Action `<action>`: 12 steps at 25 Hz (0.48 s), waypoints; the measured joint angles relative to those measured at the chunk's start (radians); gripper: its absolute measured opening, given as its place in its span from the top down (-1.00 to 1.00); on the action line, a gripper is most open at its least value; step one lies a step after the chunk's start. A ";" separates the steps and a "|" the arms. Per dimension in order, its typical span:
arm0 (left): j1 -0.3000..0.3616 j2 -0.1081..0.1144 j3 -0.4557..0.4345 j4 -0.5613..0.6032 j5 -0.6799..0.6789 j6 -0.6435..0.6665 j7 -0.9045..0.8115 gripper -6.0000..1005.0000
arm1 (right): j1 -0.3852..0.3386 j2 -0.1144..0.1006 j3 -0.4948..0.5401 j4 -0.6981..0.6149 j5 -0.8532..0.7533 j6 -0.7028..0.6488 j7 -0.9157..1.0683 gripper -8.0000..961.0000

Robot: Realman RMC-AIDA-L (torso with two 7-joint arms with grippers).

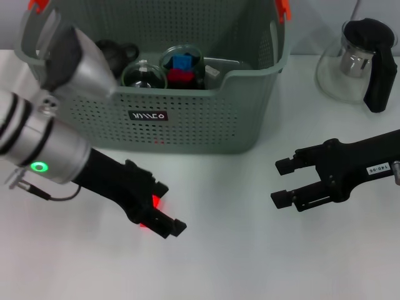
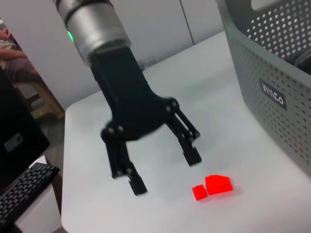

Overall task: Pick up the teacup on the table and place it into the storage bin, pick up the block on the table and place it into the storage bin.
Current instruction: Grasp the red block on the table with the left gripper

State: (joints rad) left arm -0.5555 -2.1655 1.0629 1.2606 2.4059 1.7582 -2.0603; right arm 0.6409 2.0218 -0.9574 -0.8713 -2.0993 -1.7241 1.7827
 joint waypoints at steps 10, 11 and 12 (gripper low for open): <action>-0.081 0.003 0.025 -0.122 0.098 -0.066 -0.096 -0.83 | 0.005 0.000 0.001 0.000 -0.002 0.001 0.000 -0.74; -0.087 0.003 0.026 -0.122 0.110 -0.077 -0.127 -0.83 | 0.005 0.000 0.001 0.000 -0.002 0.002 0.000 -0.74; -0.090 0.003 0.027 -0.121 0.117 -0.082 -0.143 -0.83 | 0.005 0.000 0.000 0.000 -0.002 0.003 0.000 -0.74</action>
State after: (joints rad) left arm -0.6453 -2.1626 1.0897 1.1391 2.5225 1.6767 -2.2033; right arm 0.6458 2.0218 -0.9569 -0.8710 -2.1016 -1.7207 1.7825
